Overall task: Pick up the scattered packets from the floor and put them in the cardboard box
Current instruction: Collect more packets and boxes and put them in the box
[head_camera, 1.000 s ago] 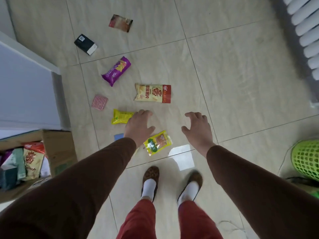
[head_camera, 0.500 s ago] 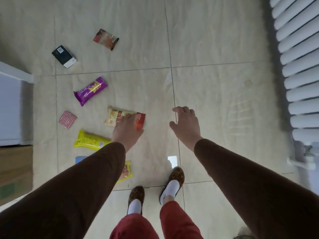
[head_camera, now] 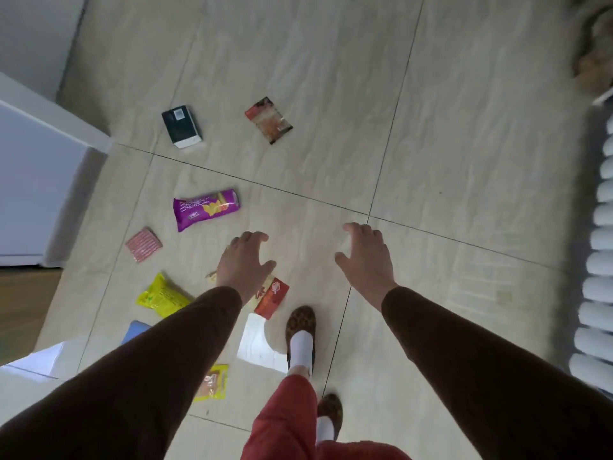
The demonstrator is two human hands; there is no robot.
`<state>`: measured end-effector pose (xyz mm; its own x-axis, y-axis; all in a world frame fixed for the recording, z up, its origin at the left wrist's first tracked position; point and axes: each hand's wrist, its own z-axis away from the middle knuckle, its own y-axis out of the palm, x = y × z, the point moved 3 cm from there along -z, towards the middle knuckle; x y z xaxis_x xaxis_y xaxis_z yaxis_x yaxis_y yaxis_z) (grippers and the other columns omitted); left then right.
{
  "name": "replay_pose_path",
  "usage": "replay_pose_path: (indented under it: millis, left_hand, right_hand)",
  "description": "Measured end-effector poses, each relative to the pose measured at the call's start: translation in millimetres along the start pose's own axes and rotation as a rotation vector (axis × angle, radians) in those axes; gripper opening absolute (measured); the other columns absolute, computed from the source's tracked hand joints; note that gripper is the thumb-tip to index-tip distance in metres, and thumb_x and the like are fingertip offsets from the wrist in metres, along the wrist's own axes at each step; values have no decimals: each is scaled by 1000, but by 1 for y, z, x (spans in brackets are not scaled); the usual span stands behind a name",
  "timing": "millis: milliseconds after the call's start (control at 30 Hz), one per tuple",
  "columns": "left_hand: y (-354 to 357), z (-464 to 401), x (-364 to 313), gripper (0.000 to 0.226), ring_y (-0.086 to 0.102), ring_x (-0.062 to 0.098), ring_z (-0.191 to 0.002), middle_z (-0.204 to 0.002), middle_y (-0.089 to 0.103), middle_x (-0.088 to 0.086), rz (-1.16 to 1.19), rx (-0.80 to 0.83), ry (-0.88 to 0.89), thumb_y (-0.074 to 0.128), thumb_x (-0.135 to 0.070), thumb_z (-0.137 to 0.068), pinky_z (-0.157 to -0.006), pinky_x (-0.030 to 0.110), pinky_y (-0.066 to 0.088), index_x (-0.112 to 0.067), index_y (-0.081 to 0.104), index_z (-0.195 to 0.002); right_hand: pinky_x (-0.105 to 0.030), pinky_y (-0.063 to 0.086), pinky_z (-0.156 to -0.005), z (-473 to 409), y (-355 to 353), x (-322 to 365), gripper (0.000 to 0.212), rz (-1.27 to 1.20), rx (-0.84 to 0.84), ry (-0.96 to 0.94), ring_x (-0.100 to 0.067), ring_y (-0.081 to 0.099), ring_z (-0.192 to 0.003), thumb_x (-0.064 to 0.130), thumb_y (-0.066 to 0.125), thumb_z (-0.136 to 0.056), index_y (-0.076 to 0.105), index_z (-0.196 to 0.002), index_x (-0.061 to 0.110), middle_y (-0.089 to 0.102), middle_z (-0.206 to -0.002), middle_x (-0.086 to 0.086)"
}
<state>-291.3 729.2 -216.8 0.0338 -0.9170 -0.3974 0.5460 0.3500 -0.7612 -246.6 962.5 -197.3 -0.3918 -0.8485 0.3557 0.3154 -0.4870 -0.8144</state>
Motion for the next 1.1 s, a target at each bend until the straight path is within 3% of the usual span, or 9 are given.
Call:
replay_pose_path:
  millis: [433, 733, 900, 1100]
  left_hand:
    - [-59, -139, -8, 53, 53, 24, -123, -134, 57, 2, 109, -102, -224, 72, -31, -87, -98, 41, 47, -20, 53, -135]
    - [-75, -205, 36, 51, 55, 25, -119, -128, 59, 2, 224, -167, -389, 74, -30, -84, -93, 41, 50, -19, 58, -131]
    - [-83, -252, 85, 45, 58, 27, -112, -121, 61, 5, 280, -154, -436, 74, -25, -82, -89, 45, 52, -18, 60, -124]
    - [-79, -314, 146, 50, 52, 27, -121, -129, 58, 5, 260, -139, -457, 72, -23, -82, -97, 43, 47, -19, 57, -130]
  right_hand:
    - [-38, 45, -97, -220, -53, 71, 53, 127, 137, -265, -26, 46, -119, 25, 62, -90, 45, -140, 17, 53, -132, -7]
    - [-42, 44, -94, -335, -32, 143, 54, 266, 226, -391, -30, 47, -117, 27, 60, -88, 45, -139, 14, 53, -130, -10]
    - [-43, 46, -95, -395, 7, 180, 63, 339, 262, -371, -33, 47, -121, 31, 59, -90, 38, -145, 10, 49, -139, -12]
    - [-47, 47, -97, -473, 64, 187, 56, 315, 285, -207, -35, 50, -118, 32, 60, -91, 42, -138, 9, 52, -129, -15]
